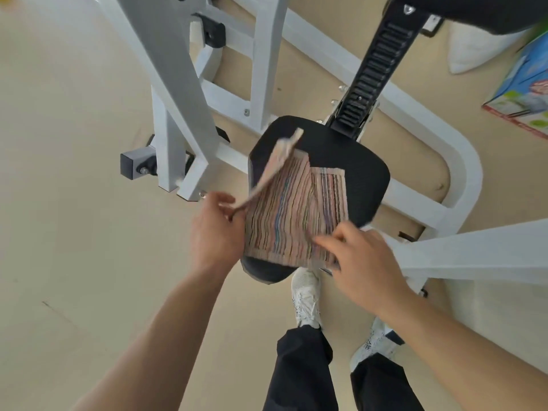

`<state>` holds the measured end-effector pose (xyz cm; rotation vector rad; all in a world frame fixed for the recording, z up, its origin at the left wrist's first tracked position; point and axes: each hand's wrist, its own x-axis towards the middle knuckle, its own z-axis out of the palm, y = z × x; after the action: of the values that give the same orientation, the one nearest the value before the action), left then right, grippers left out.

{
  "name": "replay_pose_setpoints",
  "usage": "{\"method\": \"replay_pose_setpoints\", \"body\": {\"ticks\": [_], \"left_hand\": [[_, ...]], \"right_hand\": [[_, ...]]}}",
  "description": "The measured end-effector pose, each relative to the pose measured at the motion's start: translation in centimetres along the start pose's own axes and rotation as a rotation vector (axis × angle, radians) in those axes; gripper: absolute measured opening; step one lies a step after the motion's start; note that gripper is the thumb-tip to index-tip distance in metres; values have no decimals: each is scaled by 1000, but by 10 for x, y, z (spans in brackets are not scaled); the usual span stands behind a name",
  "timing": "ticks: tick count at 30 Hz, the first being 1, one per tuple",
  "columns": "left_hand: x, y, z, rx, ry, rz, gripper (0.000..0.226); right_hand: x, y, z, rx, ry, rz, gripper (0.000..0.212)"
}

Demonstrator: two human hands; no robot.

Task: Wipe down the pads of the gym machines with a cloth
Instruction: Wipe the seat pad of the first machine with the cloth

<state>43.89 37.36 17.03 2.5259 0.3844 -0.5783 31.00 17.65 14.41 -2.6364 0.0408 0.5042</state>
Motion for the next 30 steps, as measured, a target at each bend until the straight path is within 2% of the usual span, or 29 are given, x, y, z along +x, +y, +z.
{"method": "replay_pose_setpoints", "body": {"ticks": [2, 4, 6, 8, 11, 15, 17, 21, 24, 27, 30], "left_hand": [[-4, -19, 12, 269, -80, -66, 30], [-7, -15, 18, 505, 26, 31, 41], [-11, 3, 31, 487, 133, 313, 47], [-8, 19, 55, 451, 4, 525, 48], [10, 17, 85, 637, -238, 583, 61], [70, 24, 100, 717, -194, 677, 65], [114, 51, 109, 689, -164, 698, 64], [163, 81, 117, 686, -228, 739, 58], [119, 50, 95, 656, -220, 732, 58], [47, -5, 69, 580, -262, 588, 58], [37, -20, 67, 529, -267, 520, 59]], "right_hand": [[-9, -4, 8, -15, -157, 1, 43], [-6, -7, 8, 49, -96, 19, 53], [12, -9, 10, 77, 18, 64, 52], [39, -7, 21, 56, 15, 137, 62], [66, -9, 46, -6, -33, 180, 70], [113, 14, 50, -45, 16, 221, 67], [157, 31, 41, -24, 28, 263, 65], [199, 48, 31, -51, 32, 304, 65], [151, 19, 38, -61, 30, 283, 68], [88, -20, 49, -67, -7, 185, 68], [82, -22, 54, -59, -44, 157, 68]]}}
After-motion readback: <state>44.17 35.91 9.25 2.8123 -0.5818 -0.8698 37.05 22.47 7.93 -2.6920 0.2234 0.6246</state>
